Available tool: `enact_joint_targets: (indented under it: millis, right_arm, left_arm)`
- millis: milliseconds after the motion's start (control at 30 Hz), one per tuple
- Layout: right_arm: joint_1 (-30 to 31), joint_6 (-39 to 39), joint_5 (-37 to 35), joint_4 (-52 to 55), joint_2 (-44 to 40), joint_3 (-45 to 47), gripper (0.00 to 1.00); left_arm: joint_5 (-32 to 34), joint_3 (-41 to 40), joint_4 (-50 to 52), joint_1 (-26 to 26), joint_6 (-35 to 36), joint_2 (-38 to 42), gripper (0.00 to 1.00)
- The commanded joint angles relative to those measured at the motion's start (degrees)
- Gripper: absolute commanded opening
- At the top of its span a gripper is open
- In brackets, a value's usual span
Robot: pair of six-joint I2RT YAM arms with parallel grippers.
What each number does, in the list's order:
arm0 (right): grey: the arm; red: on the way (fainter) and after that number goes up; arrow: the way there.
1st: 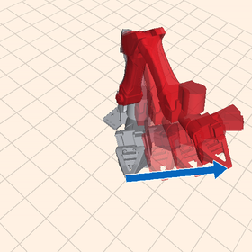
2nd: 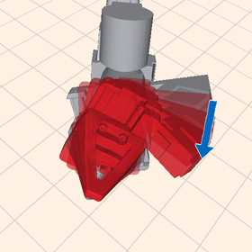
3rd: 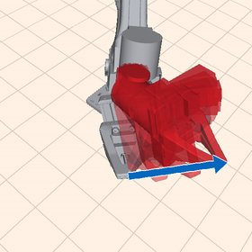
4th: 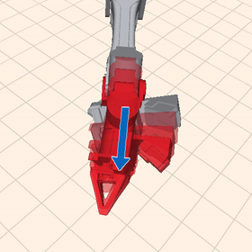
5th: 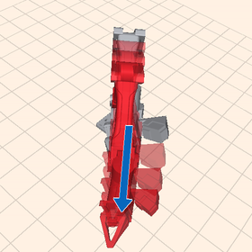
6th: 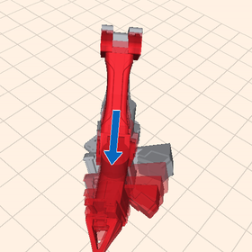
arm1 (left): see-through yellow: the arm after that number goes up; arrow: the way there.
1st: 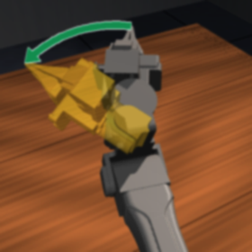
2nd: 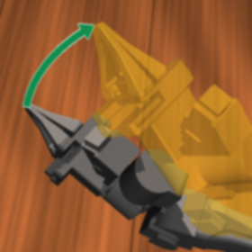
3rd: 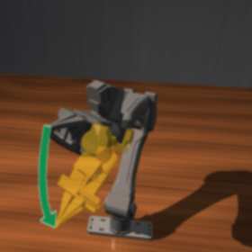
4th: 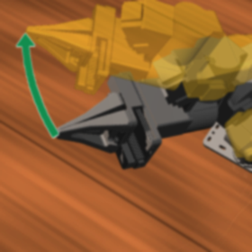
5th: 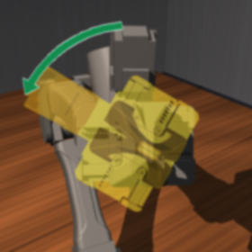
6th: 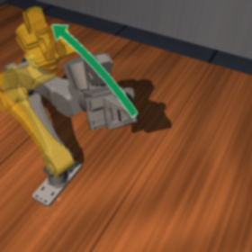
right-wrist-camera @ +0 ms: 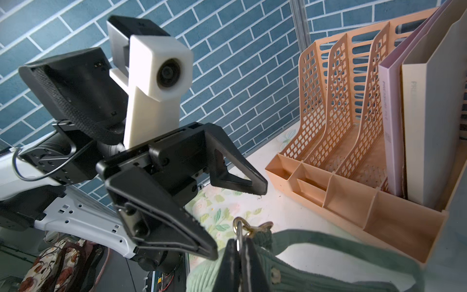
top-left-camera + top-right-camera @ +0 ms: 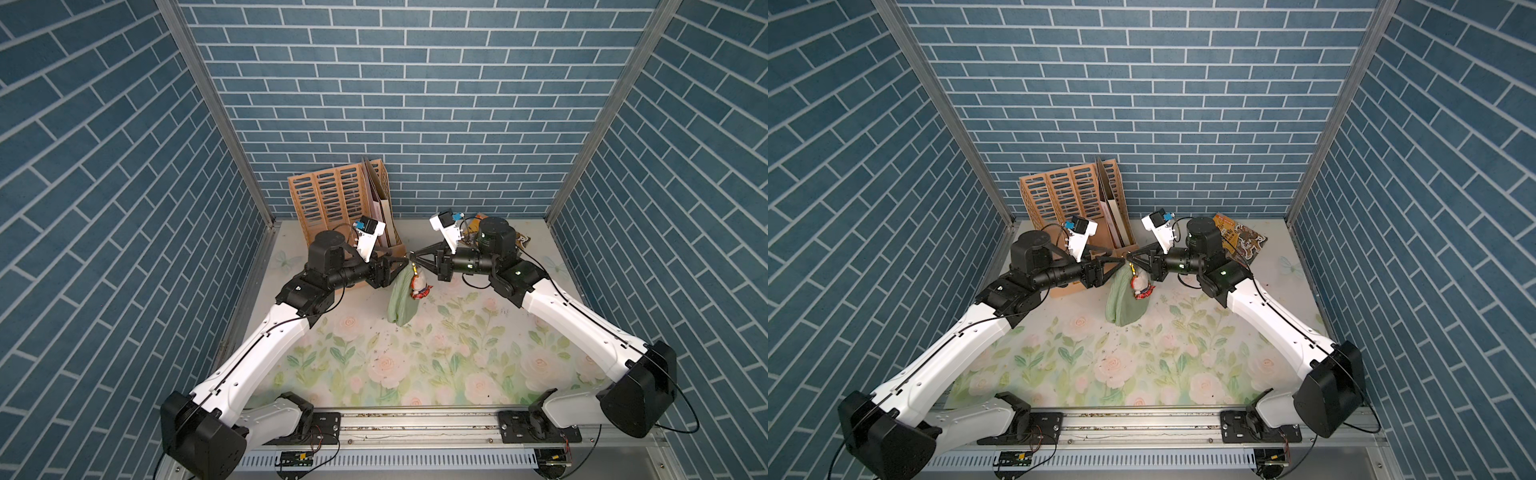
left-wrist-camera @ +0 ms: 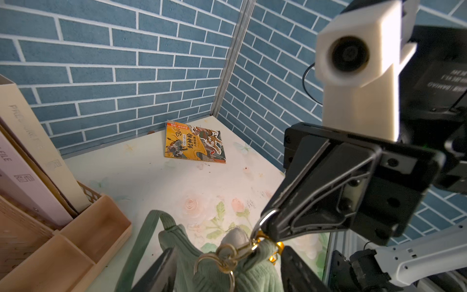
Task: Remove the decoration from the bag
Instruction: Pick up the bag from the center of the board.
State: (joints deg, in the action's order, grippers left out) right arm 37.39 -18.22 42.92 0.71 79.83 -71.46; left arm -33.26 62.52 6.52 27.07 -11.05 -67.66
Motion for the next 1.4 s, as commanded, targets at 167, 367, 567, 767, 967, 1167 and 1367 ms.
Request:
enact_joint_targets:
  millis: [167, 367, 567, 767, 967, 1167, 1367]
  right_arm:
    - [-0.1, -3.4, 3.8, -2.1, 0.3, -0.4, 0.00]
    - [-0.3, -6.2, 7.2, -5.6, 0.1, 1.1, 0.00]
    - [-0.7, -9.2, 9.5, -9.0, 0.0, 2.4, 0.00]
    - [-0.9, -10.9, 10.2, -10.6, 0.1, 3.4, 0.00]
    - [-0.9, -12.7, 10.6, -13.5, -0.6, 5.3, 0.08]
    - [-1.1, -13.2, 11.0, -16.2, -1.6, 7.0, 0.23]
    - [-1.8, -11.4, 12.9, -18.7, -4.0, 10.8, 0.43]
  left_arm:
    - [-6.4, -2.2, -2.9, -0.2, 4.6, -1.2, 0.59]
    - [-7.5, -3.3, -5.0, -0.2, 7.0, -1.4, 0.45]
    - [-10.4, -2.6, -5.9, -0.3, 9.5, -2.4, 0.29]
    - [-14.2, -2.9, -7.7, -0.4, 11.6, -3.1, 0.14]
    - [-15.2, -3.8, -9.0, -1.3, 14.1, -3.0, 0.00]
    - [-22.9, -4.6, -11.0, -3.0, 17.2, -3.4, 0.00]
    - [-31.0, -4.5, -11.0, -6.5, 19.4, -4.7, 0.00]
